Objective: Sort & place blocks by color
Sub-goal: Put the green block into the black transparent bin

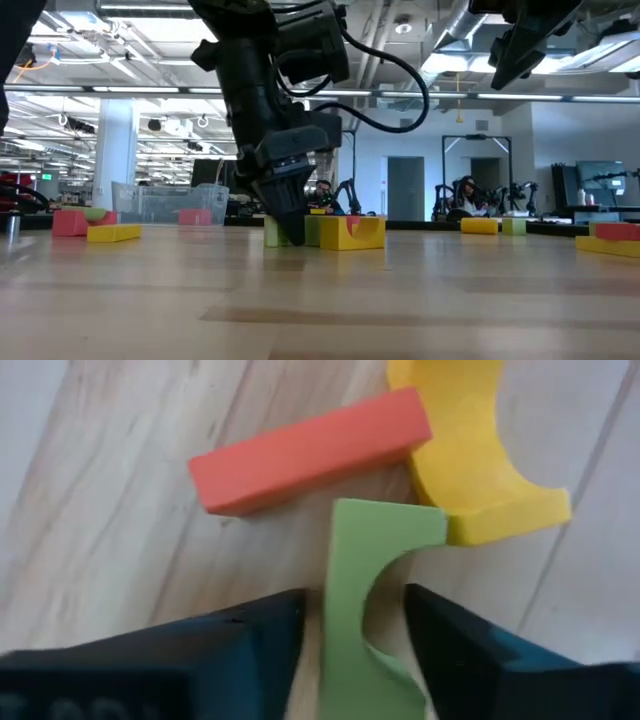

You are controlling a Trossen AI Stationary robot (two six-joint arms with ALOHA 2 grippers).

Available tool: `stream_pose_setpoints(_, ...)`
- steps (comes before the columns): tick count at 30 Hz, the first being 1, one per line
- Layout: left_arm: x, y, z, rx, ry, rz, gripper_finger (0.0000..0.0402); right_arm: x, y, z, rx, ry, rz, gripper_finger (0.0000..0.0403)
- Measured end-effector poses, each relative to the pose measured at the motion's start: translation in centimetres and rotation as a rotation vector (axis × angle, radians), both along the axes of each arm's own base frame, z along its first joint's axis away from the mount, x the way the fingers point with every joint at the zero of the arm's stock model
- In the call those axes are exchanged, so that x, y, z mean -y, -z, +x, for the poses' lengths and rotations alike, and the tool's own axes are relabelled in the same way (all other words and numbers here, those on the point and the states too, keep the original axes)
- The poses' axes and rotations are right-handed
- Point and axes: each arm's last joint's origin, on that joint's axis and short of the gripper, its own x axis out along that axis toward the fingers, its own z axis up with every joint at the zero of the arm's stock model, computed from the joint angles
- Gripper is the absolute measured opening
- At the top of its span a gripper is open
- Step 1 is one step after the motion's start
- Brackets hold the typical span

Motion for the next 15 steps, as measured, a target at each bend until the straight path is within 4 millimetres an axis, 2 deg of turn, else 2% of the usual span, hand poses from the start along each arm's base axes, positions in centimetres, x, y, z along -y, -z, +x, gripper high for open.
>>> stream_pose_setpoints(3,0.0,-0.5,0.2,0.02,0.04,0.0,0.0067,0.0,0.0,0.0,-0.001,0.011,0.007,0.023)
stream_pose_setpoints(5,0.0,-1.8,0.2,0.056,0.076,0.013,0.0025,0.0,0.0,0.0,0.0,0.029,0.017,0.023)
stream_pose_setpoints(9,-0.7,-5.9,-0.9,0.122,0.105,0.084,0.0026,0.0,-0.1,0.1,0.003,0.083,0.053,0.023)
stream_pose_setpoints(12,-0.9,-8.7,-2.9,0.104,0.136,0.12,0.0023,0.0,-0.2,0.3,0.025,0.129,0.091,0.023)
stream_pose_setpoints(15,-0.7,-11.8,-5.9,0.071,0.175,0.092,0.002,0.0,-0.5,0.7,0.065,0.173,0.127,0.023)
